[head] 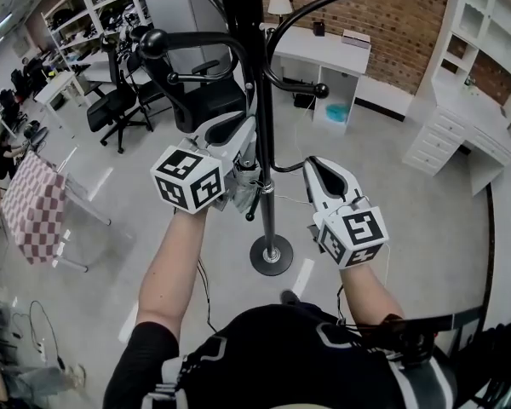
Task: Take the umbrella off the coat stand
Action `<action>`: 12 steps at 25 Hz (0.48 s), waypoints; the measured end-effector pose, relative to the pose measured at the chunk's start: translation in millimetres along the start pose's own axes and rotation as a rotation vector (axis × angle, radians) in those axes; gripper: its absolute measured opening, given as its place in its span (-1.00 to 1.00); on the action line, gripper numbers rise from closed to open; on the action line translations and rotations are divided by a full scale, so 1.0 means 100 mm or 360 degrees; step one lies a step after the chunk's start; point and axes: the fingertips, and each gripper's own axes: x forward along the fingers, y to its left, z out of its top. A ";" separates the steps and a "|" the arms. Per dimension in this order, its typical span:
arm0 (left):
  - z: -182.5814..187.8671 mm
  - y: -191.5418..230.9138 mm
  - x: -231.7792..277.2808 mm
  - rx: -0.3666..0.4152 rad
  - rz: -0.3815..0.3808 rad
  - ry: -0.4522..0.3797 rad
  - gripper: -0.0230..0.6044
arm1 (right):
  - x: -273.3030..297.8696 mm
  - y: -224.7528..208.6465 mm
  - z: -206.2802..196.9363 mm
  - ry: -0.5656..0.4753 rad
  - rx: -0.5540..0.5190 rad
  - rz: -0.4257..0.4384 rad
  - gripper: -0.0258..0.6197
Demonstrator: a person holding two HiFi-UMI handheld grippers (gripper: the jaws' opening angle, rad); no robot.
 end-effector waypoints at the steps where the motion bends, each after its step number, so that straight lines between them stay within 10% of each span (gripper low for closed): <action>1: 0.01 0.01 -0.02 -0.0007 0.0007 -0.0003 -0.82 | 0.00 -0.01 0.00 0.0000 0.0003 -0.0003 -0.90; 12: 0.02 0.02 -0.02 -0.0014 0.0068 0.0024 -0.89 | -0.03 -0.02 -0.01 -0.0001 0.0015 -0.0006 -0.90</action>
